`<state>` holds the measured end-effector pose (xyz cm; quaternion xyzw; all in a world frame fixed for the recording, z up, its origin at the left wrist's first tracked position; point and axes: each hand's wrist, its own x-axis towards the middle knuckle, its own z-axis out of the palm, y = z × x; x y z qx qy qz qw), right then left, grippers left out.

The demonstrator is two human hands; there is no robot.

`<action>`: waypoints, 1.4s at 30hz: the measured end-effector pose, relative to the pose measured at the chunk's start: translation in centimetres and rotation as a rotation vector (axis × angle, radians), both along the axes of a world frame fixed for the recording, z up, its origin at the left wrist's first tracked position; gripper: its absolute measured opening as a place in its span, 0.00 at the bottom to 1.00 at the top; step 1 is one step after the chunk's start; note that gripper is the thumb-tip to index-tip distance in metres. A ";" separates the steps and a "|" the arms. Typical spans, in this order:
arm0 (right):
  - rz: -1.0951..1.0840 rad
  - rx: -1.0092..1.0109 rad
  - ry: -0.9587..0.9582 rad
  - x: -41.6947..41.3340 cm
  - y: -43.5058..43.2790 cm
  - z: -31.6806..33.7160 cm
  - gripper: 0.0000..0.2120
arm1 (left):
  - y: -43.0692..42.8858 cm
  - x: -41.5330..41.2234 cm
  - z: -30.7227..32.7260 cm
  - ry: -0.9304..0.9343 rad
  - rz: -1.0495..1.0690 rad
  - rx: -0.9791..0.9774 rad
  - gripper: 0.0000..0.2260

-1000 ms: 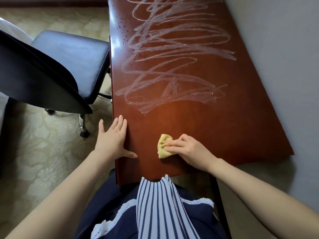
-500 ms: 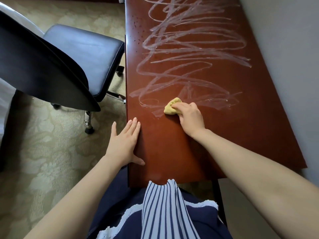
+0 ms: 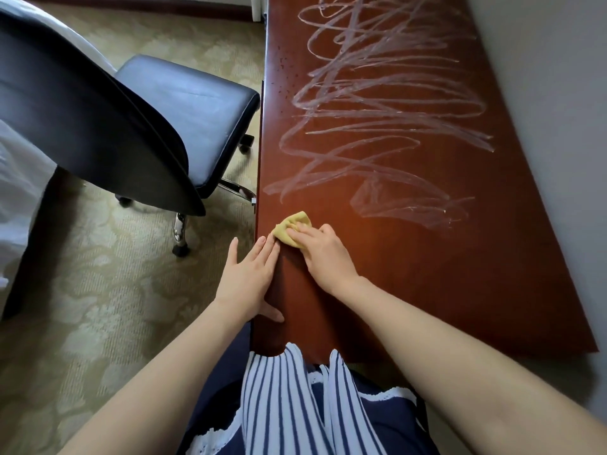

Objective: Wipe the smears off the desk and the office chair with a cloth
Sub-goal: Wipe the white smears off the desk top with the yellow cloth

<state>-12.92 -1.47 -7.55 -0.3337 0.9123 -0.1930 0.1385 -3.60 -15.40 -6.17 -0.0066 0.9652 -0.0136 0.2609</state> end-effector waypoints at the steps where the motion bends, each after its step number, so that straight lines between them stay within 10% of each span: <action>1: -0.027 -0.010 0.004 0.5 0.7 -0.1 0.20 | 0.0 0.0 0.1 -0.009 0.004 -0.005 0.62; 13: -0.072 0.011 0.045 2.7 11.9 0.2 0.20 | 2.7 -2.2 2.2 -0.157 0.097 -0.164 0.61; 21: -0.327 0.050 0.002 2.6 19.6 0.5 0.20 | 8.0 -5.1 2.6 0.036 0.217 -0.222 0.42; 42: -0.773 0.300 0.174 3.8 23.6 10.8 0.19 | 16.6 -9.3 0.7 0.045 -0.489 0.227 0.46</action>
